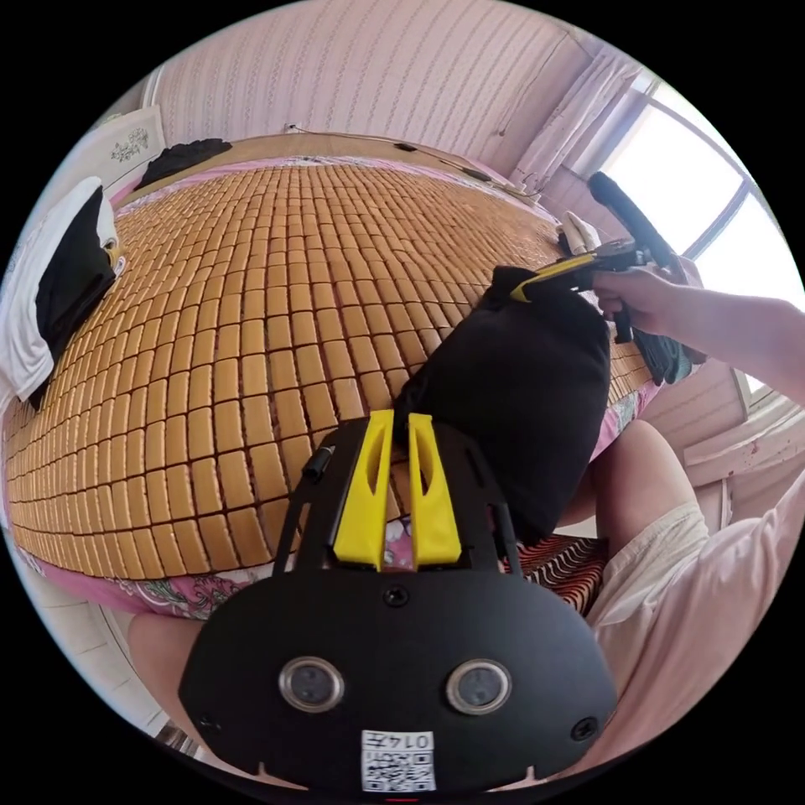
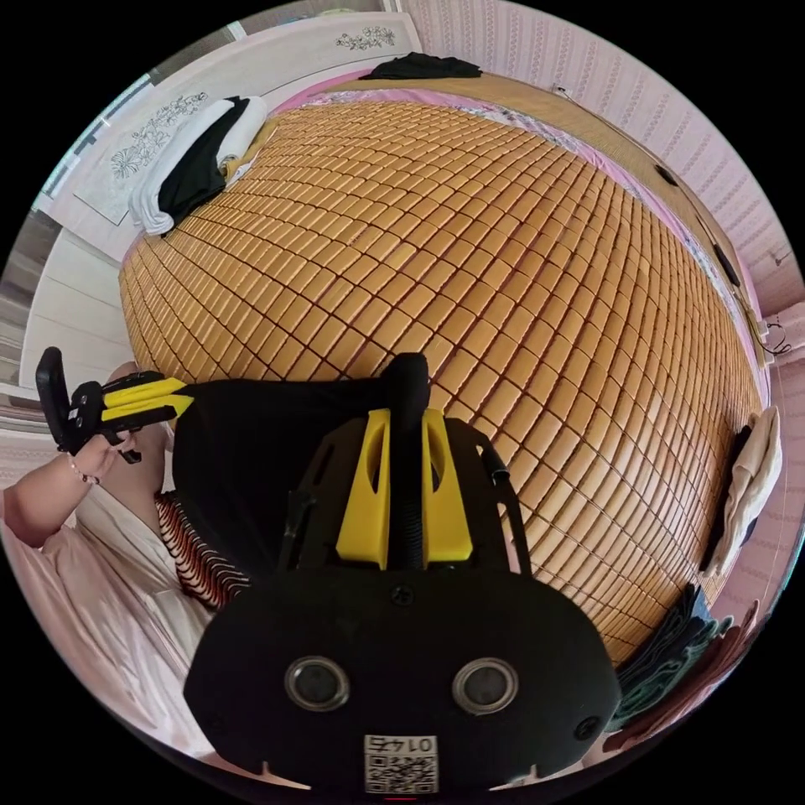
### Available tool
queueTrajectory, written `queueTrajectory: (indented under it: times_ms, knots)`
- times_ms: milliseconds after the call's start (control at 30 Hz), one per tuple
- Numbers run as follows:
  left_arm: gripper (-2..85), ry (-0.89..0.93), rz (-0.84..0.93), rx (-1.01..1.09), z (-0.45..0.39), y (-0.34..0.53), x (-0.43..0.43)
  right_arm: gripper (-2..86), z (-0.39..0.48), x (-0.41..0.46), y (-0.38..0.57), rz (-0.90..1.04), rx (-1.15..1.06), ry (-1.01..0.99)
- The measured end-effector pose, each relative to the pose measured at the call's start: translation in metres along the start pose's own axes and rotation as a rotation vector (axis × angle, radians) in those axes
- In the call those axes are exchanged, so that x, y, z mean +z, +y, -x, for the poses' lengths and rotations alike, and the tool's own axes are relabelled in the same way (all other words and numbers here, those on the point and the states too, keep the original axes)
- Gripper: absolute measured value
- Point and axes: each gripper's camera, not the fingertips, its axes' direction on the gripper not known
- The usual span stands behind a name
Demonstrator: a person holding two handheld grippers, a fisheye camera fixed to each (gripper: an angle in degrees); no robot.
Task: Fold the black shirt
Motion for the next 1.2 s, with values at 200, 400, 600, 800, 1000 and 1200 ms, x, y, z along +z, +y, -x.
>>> queueTrajectory:
  times_ms: [200, 400, 600, 800, 1000, 1200]
  knots:
    - [0.6, -0.034, -0.056, 0.082, -0.026, 0.012, -0.013, 5.7, -0.009, -0.056, 0.098, -0.317, 0.068, -0.077]
    - [-0.1, -0.008, -0.219, 0.209, -0.071, 0.034, -0.069, 5.2, -0.010, -0.097, 0.210, -0.490, 0.188, -0.088]
    - [-0.4, -0.032, -0.339, 0.277, -0.118, 0.044, -0.111, 4.9, -0.013, -0.114, 0.288, -0.605, 0.268, -0.120]
    - [-0.7, -0.046, -0.451, 0.341, -0.164, 0.001, -0.141, 4.6, -0.049, -0.146, 0.328, -0.756, 0.232, -0.130]
    - [-0.7, -0.013, -0.493, 0.466, -0.247, -0.087, -0.119, 4.6, -0.141, -0.182, 0.355, -0.801, 0.221, -0.055]
    - [-0.7, 0.153, -0.468, 0.643, -0.360, -0.188, -0.043, 4.8, -0.266, -0.239, 0.384, -0.737, 0.324, 0.090]
